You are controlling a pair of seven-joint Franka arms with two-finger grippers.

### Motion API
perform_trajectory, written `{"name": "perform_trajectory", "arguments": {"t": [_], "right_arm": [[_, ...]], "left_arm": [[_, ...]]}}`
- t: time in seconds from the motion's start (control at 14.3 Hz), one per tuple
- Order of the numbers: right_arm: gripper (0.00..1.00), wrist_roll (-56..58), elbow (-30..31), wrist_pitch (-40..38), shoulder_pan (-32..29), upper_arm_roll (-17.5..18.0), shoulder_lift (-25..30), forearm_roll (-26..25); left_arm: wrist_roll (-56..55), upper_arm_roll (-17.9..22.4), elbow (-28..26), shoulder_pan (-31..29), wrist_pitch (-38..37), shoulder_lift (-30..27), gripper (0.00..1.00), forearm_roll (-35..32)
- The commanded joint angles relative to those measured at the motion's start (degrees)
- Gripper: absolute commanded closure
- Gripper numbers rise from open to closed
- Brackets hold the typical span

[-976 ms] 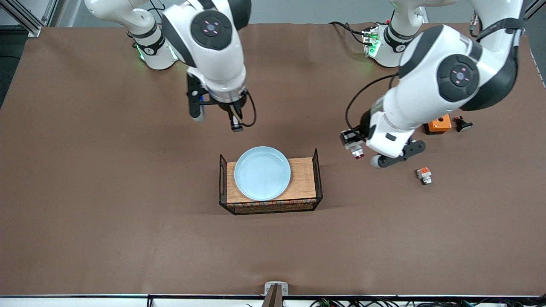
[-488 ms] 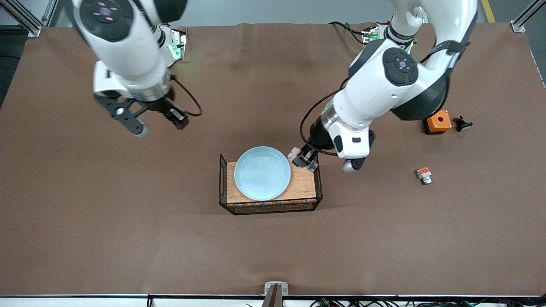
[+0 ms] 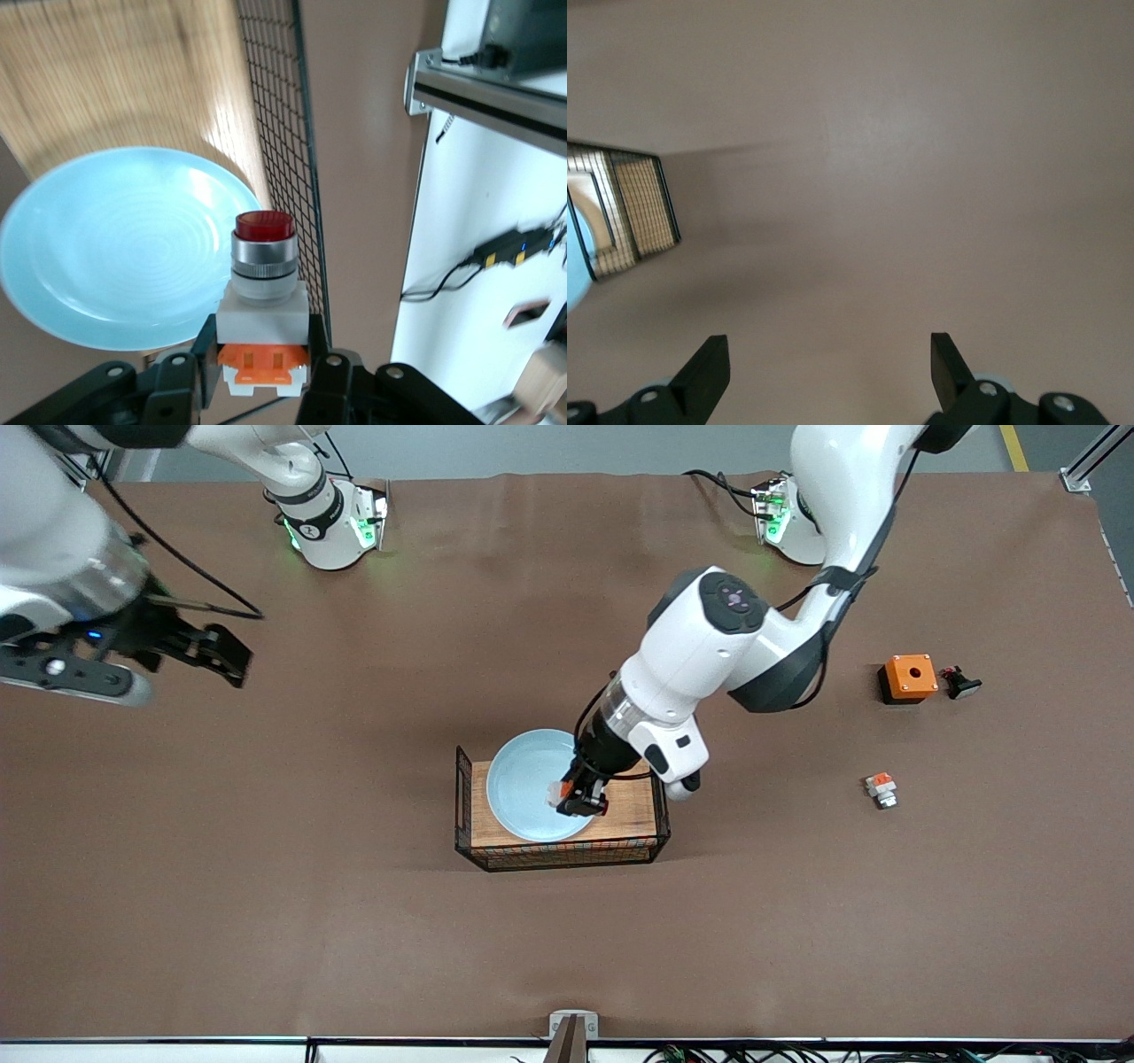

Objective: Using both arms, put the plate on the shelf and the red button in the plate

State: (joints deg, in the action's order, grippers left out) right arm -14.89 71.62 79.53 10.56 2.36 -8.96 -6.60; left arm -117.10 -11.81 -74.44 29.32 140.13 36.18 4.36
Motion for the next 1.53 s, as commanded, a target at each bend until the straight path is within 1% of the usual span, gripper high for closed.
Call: {"name": "perform_trajectory", "arguments": {"t": [0.0, 0.14, 0.21, 0.35, 0.49, 0.7, 0.84, 0.91, 1.05, 1.12, 1.19, 1.26, 1.32, 1.46], "right_arm": [[0.0, 12.57, 1.51, -1.73, -6.67, 1.25, 2.45, 1.14], [0.0, 13.57, 2.99, -2.62, -11.07, 1.16, 2.98, 4.83], [0.0, 13.65, 4.57, -2.27, -12.14, 1.25, 3.85, 5.19], [0.0, 13.66, 8.08, -0.79, -11.8, 1.33, 6.66, 5.19], [0.0, 13.57, 15.79, 3.86, -11.71, 1.42, 11.22, 5.19], [0.0, 13.57, 24.59, 9.13, -12.32, 1.16, 16.5, 5.28], [0.0, 13.57, 34.24, 15.45, -12.41, 1.16, 22.38, 5.19], [0.0, 13.57, 37.25, 17.66, -12.76, 1.16, 24.06, 5.19], [0.0, 13.57, 42.44, 21.27, -13.38, 1.16, 27.32, 5.19], [0.0, 13.57, 44.47, 22.5, -13.55, 1.16, 28.55, 5.19], [0.0, 13.57, 47.01, 24.08, -14.42, 1.25, 30.21, 5.19], [0.0, 13.57, 50.34, 26.19, -16.17, 1.51, 32.32, 5.28], [0.0, 13.65, 50.81, 26.21, -16.1, 1.34, 32.6, 5.28], [0.0, 13.66, 50.73, 25.16, -16.28, 1.16, 32.95, 5.28]], "left_arm": [[-5.32, 6.0, 3.51, 6.17, 0.49, 3.01, 0.71, 0.21], [-5.95, 6.1, 3.51, 6.89, 0.49, 4.33, 0.71, 0.3], [-5.95, 6.1, 3.51, 7.32, 0.49, 4.94, 0.71, 0.3], [-5.95, 6.1, 3.42, 7.68, 0.49, 6.0, 0.71, 0.39], [-5.95, 6.1, 3.07, 8.03, 0.4, 6.18, 0.71, 0.57], [-5.95, 6.01, 2.98, 8.03, 0.05, 7.4, 0.71, 0.65], [-5.95, 6.1, 3.07, 8.03, 0.05, 7.93, 0.71, 0.57], [-5.86, 6.1, 2.98, 8.03, 0.05, 8.02, 0.71, 0.48], [-5.77, 6.1, 3.07, 8.03, 0.05, 8.03, 0.63, 0.3], [-5.42, 6.1, 3.07, 8.03, 0.05, 7.94, 0.43, 0.22], [-5.42, 6.1, 3.07, 8.03, 0.05, 7.76, 0.26, 0.21], [-5.25, 6.1, 3.07, 8.03, -0.04, 7.5, 0.04, 0.13], [-5.24, 6.28, 3.07, 7.95, -0.12, 7.15, 0.0, 0.13], [-5.07, 6.28, 3.25, 7.86, -2.05, 5.92, 0.0, 0.13]]}}
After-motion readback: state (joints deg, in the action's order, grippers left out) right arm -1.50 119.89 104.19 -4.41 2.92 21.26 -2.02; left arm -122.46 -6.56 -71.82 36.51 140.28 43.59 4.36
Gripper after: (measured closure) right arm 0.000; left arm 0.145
